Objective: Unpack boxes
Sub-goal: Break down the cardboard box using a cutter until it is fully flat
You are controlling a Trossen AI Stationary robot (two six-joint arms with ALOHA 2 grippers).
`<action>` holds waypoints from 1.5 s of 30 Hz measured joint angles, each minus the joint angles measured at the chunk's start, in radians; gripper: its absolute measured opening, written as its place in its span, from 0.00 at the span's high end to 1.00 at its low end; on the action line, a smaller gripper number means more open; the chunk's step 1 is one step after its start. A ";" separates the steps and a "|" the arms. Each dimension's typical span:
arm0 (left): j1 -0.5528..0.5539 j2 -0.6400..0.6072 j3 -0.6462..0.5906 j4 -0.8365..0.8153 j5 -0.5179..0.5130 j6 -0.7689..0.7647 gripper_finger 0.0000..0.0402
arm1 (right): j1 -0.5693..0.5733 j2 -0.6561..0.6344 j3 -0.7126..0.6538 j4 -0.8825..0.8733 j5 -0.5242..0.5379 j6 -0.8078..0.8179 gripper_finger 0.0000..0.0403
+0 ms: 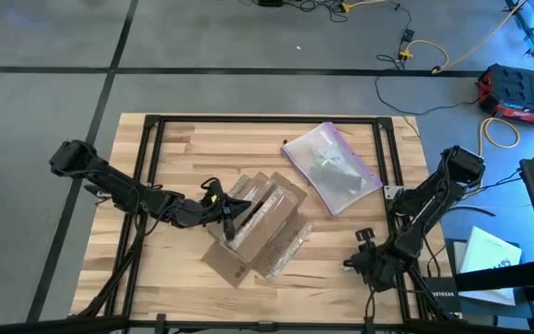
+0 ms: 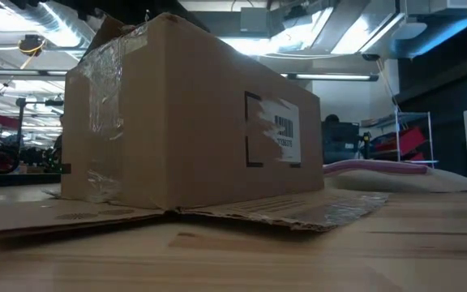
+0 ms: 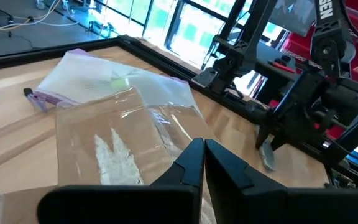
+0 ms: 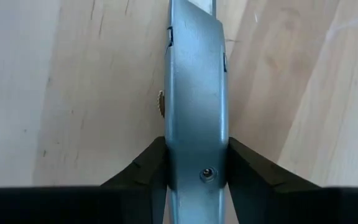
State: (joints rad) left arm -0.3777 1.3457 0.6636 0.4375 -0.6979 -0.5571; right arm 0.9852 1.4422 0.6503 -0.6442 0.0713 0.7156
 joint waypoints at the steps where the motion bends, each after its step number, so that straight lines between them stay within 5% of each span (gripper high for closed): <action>1: 0.000 0.000 0.000 0.008 0.000 0.000 1.00 | 0.000 0.001 0.004 -0.004 0.000 -0.003 0.72; 7: -0.041 0.000 0.103 0.068 -0.051 0.196 1.00 | -0.048 -0.030 0.079 -0.147 0.065 -0.011 0.72; 14: -0.083 0.037 0.236 -0.111 -0.059 0.170 1.00 | -0.261 -0.160 0.123 -0.220 0.150 -0.187 0.72; 21: -0.074 0.179 0.316 -0.279 0.021 0.057 1.00 | -0.557 -0.211 0.271 -0.413 0.156 -0.590 0.72; 31: -0.102 0.258 0.357 -0.532 0.073 0.006 1.00 | -0.906 -0.048 0.524 -0.487 0.201 -1.262 0.72; 37: -0.166 0.253 0.362 -0.692 0.167 0.009 1.00 | -0.991 0.017 0.575 -0.477 0.278 -1.372 0.72; 45: -0.201 0.143 0.354 -0.737 -0.036 -0.023 1.00 | -0.988 0.017 0.564 -0.395 0.219 -1.429 0.72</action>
State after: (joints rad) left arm -0.5792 1.4887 1.0180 -0.3000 -0.7343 -0.5801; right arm -0.0033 1.4594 1.2140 -1.0397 0.2906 -0.7131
